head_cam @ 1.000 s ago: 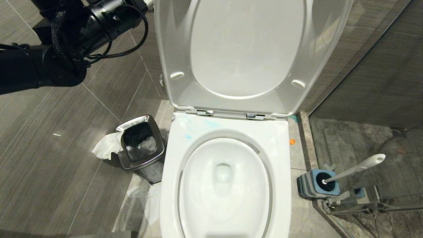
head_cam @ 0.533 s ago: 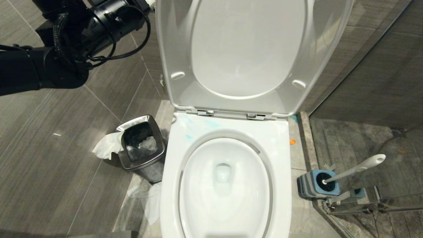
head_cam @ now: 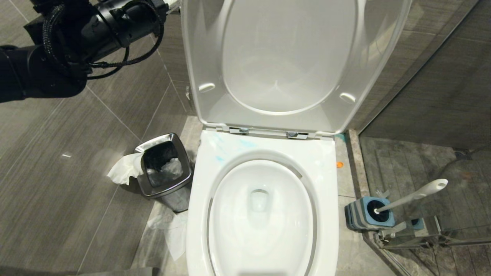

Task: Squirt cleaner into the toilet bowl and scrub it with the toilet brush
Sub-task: Close the toilet lid

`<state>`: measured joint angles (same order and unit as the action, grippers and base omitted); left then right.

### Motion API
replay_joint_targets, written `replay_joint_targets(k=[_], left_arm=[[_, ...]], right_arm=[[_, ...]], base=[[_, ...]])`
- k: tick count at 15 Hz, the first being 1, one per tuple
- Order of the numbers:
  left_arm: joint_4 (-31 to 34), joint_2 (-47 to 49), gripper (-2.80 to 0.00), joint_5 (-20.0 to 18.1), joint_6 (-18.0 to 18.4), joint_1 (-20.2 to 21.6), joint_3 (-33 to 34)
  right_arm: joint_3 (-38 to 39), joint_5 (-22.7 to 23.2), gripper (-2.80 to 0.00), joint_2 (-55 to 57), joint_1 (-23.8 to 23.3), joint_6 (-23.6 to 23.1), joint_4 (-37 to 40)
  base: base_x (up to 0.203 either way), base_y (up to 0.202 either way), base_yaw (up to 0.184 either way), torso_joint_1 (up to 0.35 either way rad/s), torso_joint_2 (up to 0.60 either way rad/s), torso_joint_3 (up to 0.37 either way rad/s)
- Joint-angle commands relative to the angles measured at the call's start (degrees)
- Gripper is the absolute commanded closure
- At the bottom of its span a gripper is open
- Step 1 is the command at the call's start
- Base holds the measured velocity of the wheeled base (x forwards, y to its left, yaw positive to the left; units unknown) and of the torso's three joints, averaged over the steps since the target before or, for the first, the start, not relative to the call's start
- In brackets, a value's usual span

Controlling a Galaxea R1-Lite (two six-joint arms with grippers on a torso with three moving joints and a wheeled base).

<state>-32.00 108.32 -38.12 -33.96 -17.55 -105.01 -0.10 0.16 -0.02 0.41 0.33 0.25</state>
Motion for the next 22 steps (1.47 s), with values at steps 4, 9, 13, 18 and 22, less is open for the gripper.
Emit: replay_joint_targets(k=[4,9,13,18,22], left_arm=[[2.5,-4.7,0.0,-1.8,-1.7,1.9,3.8],[8.2,-7.6,0.0,-7.1,-1.7,4.4,5.3],[12.8,-9.8,0.0,-12.5,-1.7,6.4,5.4],[14.3,-12.0,0.0,-14.3,-1.7,7.3,6.8],[15.3,-13.5,0.0,-17.2,-0.7,7.6,8.6]], right_arm=[[0.0,0.0,0.0,0.0,0.0,0.0,0.0],[0.0,0.0,0.0,0.0,0.0,0.0,0.0],[0.0,0.0,0.0,0.0,0.0,0.0,0.0],[0.0,0.0,0.0,0.0,0.0,0.0,0.0],[0.0,0.0,0.0,0.0,0.0,0.0,0.0]], base=[[0.0,0.0,0.0,0.0,0.0,0.0],[0.0,0.0,0.0,0.0,0.0,0.0],[0.0,0.0,0.0,0.0,0.0,0.0],[0.0,0.0,0.0,0.0,0.0,0.0],[0.0,0.0,0.0,0.0,0.0,0.0]])
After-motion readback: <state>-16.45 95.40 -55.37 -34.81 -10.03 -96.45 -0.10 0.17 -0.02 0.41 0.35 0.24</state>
